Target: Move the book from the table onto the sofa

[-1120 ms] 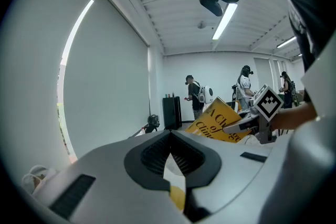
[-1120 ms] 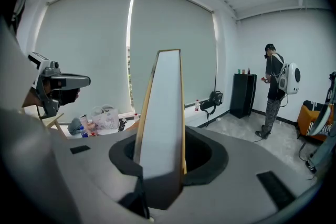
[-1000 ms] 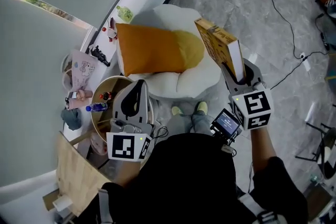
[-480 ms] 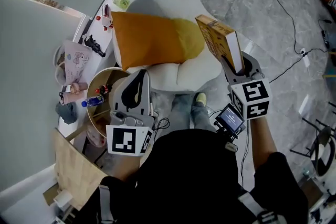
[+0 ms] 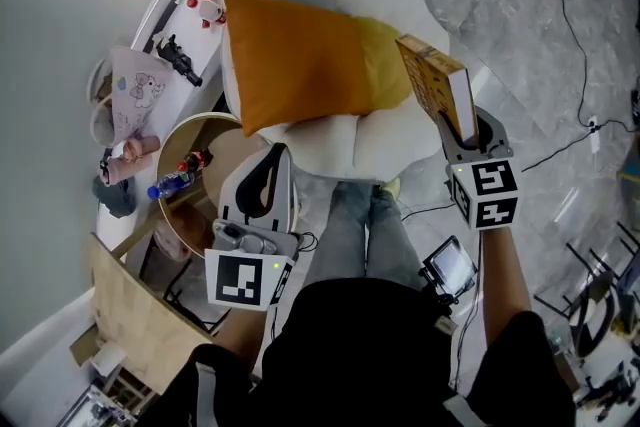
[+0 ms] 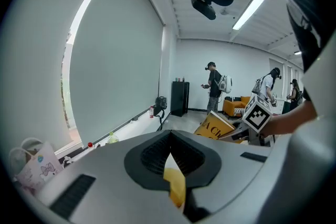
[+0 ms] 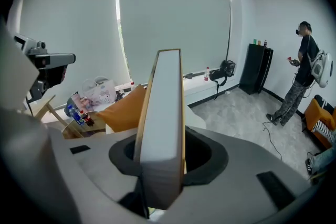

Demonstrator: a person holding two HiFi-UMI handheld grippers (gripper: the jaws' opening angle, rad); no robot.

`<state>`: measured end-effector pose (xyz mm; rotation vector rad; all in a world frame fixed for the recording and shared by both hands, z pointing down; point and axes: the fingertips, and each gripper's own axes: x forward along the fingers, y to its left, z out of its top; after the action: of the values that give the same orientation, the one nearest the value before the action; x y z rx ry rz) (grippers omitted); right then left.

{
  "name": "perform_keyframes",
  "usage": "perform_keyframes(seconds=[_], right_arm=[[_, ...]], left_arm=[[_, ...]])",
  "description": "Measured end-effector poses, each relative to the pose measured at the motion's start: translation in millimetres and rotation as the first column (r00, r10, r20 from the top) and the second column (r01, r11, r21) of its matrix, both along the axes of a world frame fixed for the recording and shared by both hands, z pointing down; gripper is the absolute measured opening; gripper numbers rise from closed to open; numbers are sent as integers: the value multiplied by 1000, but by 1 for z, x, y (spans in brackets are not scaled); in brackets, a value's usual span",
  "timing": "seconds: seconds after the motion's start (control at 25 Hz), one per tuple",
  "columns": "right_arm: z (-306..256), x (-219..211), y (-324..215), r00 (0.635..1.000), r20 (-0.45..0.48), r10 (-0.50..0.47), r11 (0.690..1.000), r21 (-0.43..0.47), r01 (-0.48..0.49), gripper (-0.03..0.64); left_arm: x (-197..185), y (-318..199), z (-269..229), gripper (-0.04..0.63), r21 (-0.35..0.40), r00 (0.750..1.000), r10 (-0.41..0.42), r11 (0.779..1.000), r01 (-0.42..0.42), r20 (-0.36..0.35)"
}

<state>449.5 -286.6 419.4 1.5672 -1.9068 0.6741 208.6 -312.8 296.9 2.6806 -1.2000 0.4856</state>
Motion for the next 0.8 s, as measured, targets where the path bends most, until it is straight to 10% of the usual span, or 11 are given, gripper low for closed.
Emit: perform_keyframes(seconds=[0.8], right_arm=[[265, -22, -62, 1000, 21, 24, 969, -248, -18, 152]], left_arm=[[-30, -42, 191, 6, -192, 996, -88, 977, 91, 23]])
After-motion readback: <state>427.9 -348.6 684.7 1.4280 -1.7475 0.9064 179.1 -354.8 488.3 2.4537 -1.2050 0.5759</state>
